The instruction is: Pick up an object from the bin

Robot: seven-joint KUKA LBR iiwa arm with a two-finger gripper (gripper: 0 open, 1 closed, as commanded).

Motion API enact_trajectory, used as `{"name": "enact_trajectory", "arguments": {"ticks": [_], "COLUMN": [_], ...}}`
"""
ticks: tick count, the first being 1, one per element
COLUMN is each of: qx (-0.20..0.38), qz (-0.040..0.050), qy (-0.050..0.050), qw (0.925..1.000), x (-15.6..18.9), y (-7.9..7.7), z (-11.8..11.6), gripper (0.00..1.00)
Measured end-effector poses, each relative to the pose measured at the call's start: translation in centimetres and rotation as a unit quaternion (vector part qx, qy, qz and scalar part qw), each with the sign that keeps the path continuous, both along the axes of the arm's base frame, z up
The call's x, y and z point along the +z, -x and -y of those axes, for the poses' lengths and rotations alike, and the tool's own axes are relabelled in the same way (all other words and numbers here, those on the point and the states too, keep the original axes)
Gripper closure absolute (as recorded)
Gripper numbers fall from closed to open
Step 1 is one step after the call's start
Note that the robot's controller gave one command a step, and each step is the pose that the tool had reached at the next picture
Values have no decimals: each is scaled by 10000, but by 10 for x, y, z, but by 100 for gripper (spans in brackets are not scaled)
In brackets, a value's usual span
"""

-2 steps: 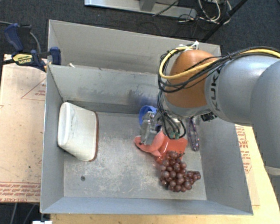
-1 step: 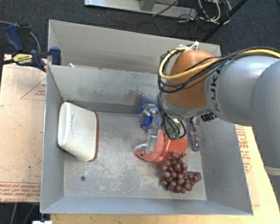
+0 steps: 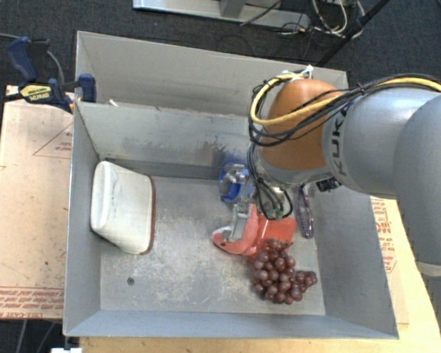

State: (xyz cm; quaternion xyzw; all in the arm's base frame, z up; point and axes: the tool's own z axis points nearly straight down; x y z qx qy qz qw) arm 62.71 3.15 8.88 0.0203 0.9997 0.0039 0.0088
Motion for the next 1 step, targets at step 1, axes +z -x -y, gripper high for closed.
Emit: {"name": "enact_trajectory", "arguments": {"ticks": [1], "qx": [229], "qz": [1], "qy": [-3], "qw": [9997], "x": [9], "y": [2], "z": [16], "gripper": [0]}}
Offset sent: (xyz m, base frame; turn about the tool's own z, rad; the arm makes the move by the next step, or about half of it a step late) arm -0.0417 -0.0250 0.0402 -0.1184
